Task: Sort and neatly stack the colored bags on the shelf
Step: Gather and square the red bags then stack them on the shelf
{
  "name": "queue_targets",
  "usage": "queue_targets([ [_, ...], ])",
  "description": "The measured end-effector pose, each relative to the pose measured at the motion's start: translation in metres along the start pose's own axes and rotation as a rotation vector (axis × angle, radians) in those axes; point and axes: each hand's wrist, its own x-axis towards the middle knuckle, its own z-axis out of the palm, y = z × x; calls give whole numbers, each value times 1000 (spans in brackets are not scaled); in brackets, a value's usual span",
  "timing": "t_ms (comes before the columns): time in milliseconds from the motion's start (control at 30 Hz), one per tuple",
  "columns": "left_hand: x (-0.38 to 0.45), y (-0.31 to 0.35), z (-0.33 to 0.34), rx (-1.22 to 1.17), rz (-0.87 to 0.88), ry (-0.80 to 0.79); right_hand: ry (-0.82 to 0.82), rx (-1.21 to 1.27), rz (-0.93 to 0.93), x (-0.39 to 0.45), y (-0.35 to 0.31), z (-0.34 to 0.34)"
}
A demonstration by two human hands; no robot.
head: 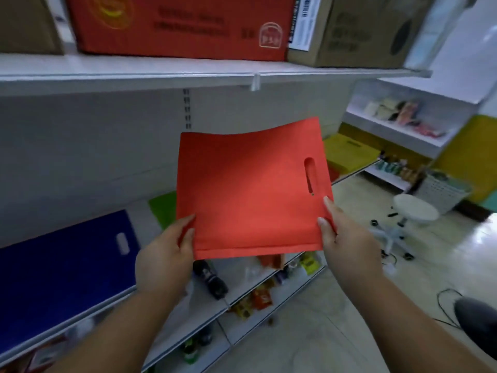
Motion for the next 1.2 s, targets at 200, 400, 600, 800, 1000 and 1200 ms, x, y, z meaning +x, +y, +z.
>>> queue_targets([
  [200,73,45,117,-37,95,-79,3,-51,104,76,91,25],
  [400,137,104,208,-13,140,-142,-22,-92,166,161,163,33],
  [600,174,130,270,55,127,-42,-111,-15,118,236,226,75],
  [800,165,139,306,229,-129,87,-362,167,-222,326,259,132],
  [1000,148,164,339,444,-380,42,-641,121,-379,381,289,177],
  [1200,143,185,365,641,-409,-39,-692,30,-438,403,305,198],
])
